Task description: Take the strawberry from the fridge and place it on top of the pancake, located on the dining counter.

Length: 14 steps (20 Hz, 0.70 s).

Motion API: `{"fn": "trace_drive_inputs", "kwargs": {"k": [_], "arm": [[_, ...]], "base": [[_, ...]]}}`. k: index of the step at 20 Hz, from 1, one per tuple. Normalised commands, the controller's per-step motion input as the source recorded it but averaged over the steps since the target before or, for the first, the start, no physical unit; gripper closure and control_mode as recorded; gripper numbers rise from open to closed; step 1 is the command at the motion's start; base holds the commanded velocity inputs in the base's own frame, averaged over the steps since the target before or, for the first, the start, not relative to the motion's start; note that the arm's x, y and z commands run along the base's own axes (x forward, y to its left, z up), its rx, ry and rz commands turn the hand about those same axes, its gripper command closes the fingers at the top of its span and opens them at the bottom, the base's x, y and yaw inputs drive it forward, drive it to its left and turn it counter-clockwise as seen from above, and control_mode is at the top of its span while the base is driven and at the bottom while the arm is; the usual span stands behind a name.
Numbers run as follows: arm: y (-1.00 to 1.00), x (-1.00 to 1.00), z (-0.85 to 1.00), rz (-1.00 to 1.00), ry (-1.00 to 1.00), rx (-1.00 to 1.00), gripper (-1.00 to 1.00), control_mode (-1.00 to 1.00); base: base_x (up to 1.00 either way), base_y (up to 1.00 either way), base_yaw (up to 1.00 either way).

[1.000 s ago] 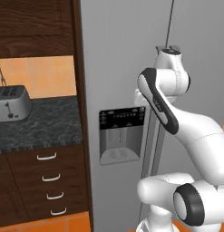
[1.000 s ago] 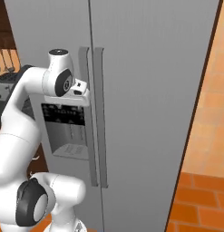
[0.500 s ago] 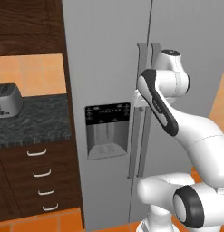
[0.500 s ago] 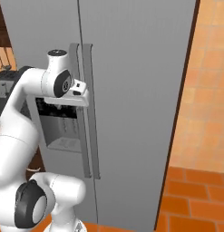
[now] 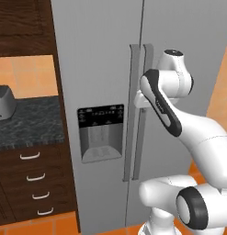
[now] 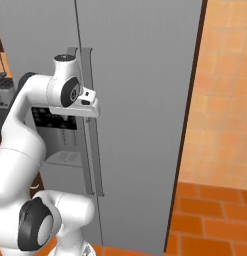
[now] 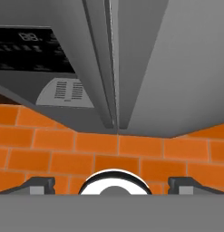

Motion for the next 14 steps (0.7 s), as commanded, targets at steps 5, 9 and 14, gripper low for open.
{"fn": "trace_drive_inputs", "kwargs": {"k": [5, 9, 14], "arm": [[0.00, 0.00, 0.00, 0.00, 0.00, 0.00, -1.00, 1.00], [0.00, 0.00, 0.00, 0.00, 0.00, 0.00, -1.00, 1.00], [0.00, -0.05, 0.00, 0.00, 0.00, 0.00, -1.00, -1.00]], "base": [[-0.48, 0.01, -0.04], [-0.52, 0.10, -0.02], [-0.28, 0.08, 0.00]]}}
